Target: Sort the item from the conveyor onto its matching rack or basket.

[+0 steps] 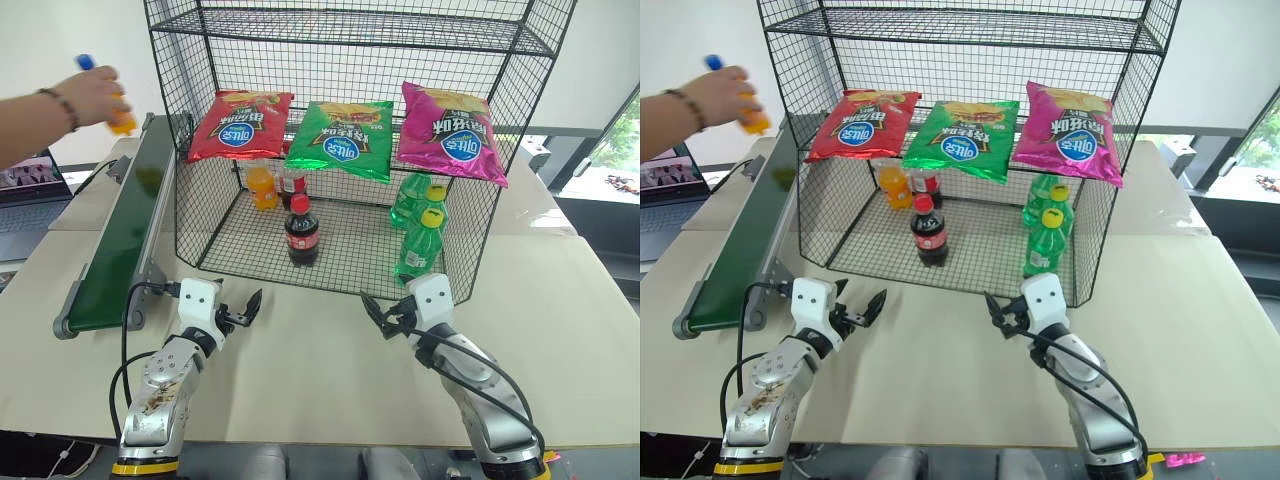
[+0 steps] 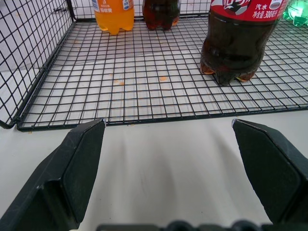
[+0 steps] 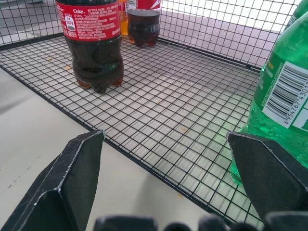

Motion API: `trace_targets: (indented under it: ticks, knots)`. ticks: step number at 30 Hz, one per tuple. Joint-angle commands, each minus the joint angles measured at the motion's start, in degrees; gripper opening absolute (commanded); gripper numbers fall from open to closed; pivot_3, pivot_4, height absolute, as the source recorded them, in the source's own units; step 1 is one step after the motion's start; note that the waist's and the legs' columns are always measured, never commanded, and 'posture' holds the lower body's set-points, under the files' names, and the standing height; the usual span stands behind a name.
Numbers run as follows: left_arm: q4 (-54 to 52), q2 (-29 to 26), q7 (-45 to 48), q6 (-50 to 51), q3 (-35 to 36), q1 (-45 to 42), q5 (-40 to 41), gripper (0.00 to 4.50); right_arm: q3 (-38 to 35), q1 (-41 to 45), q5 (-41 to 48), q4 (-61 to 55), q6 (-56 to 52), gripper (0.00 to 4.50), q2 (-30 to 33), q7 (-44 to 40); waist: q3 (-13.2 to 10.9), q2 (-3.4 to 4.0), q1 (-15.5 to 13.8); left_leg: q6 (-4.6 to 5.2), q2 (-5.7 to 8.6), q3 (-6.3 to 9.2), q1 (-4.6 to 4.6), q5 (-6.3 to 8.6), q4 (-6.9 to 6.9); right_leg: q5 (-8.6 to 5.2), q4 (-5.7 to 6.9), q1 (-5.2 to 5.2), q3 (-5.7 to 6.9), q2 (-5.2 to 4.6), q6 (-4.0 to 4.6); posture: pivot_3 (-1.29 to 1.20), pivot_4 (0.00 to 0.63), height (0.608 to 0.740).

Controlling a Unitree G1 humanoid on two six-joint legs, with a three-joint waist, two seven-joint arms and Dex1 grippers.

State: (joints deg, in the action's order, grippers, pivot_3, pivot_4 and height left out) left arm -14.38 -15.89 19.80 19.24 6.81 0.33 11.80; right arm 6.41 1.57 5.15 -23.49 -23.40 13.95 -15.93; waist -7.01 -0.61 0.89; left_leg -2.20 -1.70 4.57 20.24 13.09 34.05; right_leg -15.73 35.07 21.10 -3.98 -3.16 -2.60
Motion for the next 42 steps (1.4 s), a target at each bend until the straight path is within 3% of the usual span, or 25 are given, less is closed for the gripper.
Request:
trace_targets:
  ticks: [1, 13, 20, 24, 27, 35, 42]
  knots:
    - [-2.18, -0.56, 0.32, -0.33, 0.69, -0.08, 1.03, 4.48, -0.14, 1.12, 0.30, -3.55, -0.98, 4.50, -0.45, 0.39, 0.00, 0.00, -0.02, 0.00, 0.00, 0.00, 0.00, 0.00, 0.00, 0.00, 0.00, 0.00, 0.00, 0.00, 0.00, 0.00, 0.150, 0.738]
    - [-8.12, -0.75, 0.57, 2.14, 3.40, 3.04, 5.59, 4.48, -1.12, 2.48, 2.85, -2.96, -1.00, 4.50, 0.84, -3.11, 0.00, 0.00, 0.14, 0.00, -0.01, 0.00, 0.00, 0.00, 0.00, 0.00, 0.00, 0.01, 0.00, 0.00, 0.00, 0.00, 0.150, 0.738]
    - [-20.02, -0.34, -4.22, 3.75, 11.66, 8.04, 9.60, 4.48, -4.25, 10.01, 16.12, -2.97, -5.77, 4.50, 8.18, -18.83, -0.01, 0.00, 0.17, 0.01, -0.02, 0.00, -0.02, 0.00, 0.01, 0.02, 0.00, -0.03, 0.00, 0.01, 0.04, 0.00, 0.150, 0.738]
    - [-25.35, -0.60, -8.13, 6.24, 20.23, 9.41, 14.50, 4.48, -4.20, 15.64, 24.10, -2.99, -9.05, 4.50, 11.16, -26.60, -0.02, -0.01, 0.07, 0.02, -0.02, 0.01, -0.01, 0.01, 0.02, 0.06, -0.02, -0.05, 0.01, 0.01, 0.11, 0.00, 0.150, 0.738]
    - [-23.79, -2.46, -9.70, 6.50, 29.41, 10.28, 17.48, 4.48, -2.13, 24.10, 28.38, -0.23, -10.83, 4.50, 10.26, -31.55, -0.08, 0.03, 0.42, 0.02, -0.02, 0.01, -0.04, 0.01, 0.09, 0.06, 0.02, -0.06, 0.01, 0.02, 0.11, 0.00, 0.150, 0.738]
    - [-11.36, -7.75, -8.98, 3.76, 38.81, 6.48, 19.93, 4.48, 1.48, 40.22, 31.55, 7.17, -11.28, 4.50, 5.80, -38.38, -0.04, 0.05, 0.03, 0.03, -0.08, 0.02, -0.01, 0.02, 0.10, 0.09, 0.01, 0.01, 0.04, 0.08, 0.19, 0.00, 0.150, 0.738]
    - [-3.29, -11.95, -5.75, 2.35, 39.65, 3.82, 20.55, 4.48, 2.95, 45.03, 31.66, 10.33, -10.35, 4.50, 4.09, -42.24, 0.02, -0.06, 0.04, 0.02, -0.09, 0.00, -0.02, 0.02, 0.01, 0.12, 0.01, 0.05, 0.07, 0.05, 0.25, 0.00, 0.150, 0.738]
